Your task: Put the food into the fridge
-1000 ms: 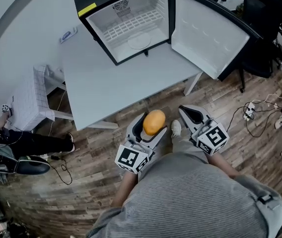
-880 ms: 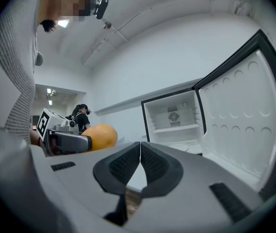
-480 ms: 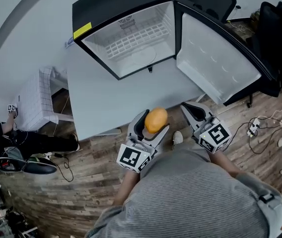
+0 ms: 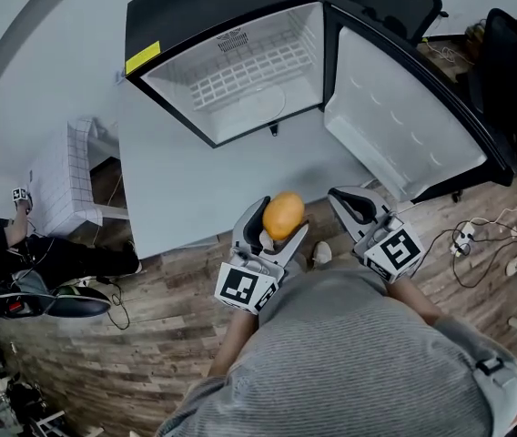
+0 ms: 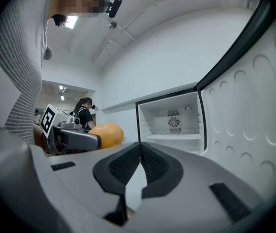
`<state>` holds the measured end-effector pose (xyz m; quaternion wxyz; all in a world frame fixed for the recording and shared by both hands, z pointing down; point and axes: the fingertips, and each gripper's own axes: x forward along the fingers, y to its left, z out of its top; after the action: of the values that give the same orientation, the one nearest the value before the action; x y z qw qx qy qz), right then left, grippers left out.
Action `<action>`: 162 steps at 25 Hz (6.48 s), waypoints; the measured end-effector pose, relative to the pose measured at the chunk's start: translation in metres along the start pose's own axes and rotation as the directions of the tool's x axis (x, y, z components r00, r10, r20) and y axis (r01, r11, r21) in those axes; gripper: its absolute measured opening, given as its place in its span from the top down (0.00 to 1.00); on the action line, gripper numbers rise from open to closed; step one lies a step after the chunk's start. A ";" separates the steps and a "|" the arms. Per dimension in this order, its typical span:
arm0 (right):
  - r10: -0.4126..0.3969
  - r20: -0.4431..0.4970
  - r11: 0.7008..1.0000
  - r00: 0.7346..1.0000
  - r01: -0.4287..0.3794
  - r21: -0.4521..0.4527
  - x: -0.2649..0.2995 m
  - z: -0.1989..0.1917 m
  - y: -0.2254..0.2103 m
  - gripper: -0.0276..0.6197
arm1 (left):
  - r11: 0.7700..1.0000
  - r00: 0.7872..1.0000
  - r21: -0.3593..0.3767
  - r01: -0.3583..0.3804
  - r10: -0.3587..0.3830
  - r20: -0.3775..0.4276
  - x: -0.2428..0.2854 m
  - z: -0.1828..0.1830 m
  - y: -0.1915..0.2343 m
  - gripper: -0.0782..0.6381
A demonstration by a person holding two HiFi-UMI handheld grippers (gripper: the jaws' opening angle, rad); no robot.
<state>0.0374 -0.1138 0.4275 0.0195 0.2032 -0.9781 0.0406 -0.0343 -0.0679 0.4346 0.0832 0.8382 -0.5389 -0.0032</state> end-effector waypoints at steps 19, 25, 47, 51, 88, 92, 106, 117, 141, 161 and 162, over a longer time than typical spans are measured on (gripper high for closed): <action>-0.068 -0.042 0.997 0.997 0.070 0.031 0.017 -0.013 -0.012 0.94 | 0.995 0.997 0.090 -0.037 0.043 -0.064 0.056 -0.030 0.099 0.40; -0.093 -0.064 0.995 0.994 0.095 0.032 0.017 -0.019 -0.020 0.94 | 0.990 0.990 0.117 -0.083 0.095 -0.103 0.095 -0.048 0.140 0.40; -0.196 -0.134 0.980 0.971 0.199 0.008 0.012 -0.024 -0.037 0.94 | 0.976 0.903 0.129 -0.174 0.211 -0.375 0.212 -0.137 0.273 0.40; -0.236 -0.161 0.971 0.958 0.239 -0.003 0.007 -0.023 -0.042 0.94 | 0.973 0.894 0.127 -0.192 0.226 -0.386 0.228 -0.142 0.285 0.40; -0.294 -0.222 0.955 0.930 0.298 -0.015 0.003 -0.032 -0.045 0.94 | 0.957 0.801 0.187 -0.223 0.289 -0.525 0.273 -0.178 0.331 0.40; -0.292 -0.223 0.955 0.930 0.296 -0.017 0.004 -0.032 -0.045 0.94 | 0.957 0.801 0.189 -0.221 0.289 -0.525 0.275 -0.177 0.332 0.40; -0.291 -0.219 0.955 0.931 0.297 -0.006 0.006 -0.032 -0.047 0.94 | 0.971 0.808 0.156 -0.179 0.235 -0.541 0.280 -0.175 0.324 0.37; -0.278 -0.204 0.959 0.939 0.283 -0.002 0.004 -0.032 -0.044 0.94 | 0.974 0.839 0.159 -0.164 0.223 -0.496 0.279 -0.165 0.318 0.33; -0.221 -0.172 0.974 0.960 0.227 0.014 0.001 -0.031 -0.037 0.94 | 0.965 0.886 0.171 -0.197 0.250 -0.390 0.237 -0.125 0.285 0.51; -0.214 -0.158 0.976 0.964 0.218 0.014 -0.005 -0.031 -0.032 0.94 | 0.939 0.872 0.213 -0.271 0.333 -0.358 0.217 -0.109 0.290 0.87; -0.211 -0.157 0.976 0.965 0.215 0.013 -0.004 -0.031 -0.032 0.94 | 0.939 0.872 0.210 -0.271 0.332 -0.360 0.216 -0.110 0.291 0.87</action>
<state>0.0545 -0.1386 0.4604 0.0966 0.3037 -0.9454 0.0686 -0.1960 -0.3656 0.6032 0.1241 0.7311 -0.6345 0.2181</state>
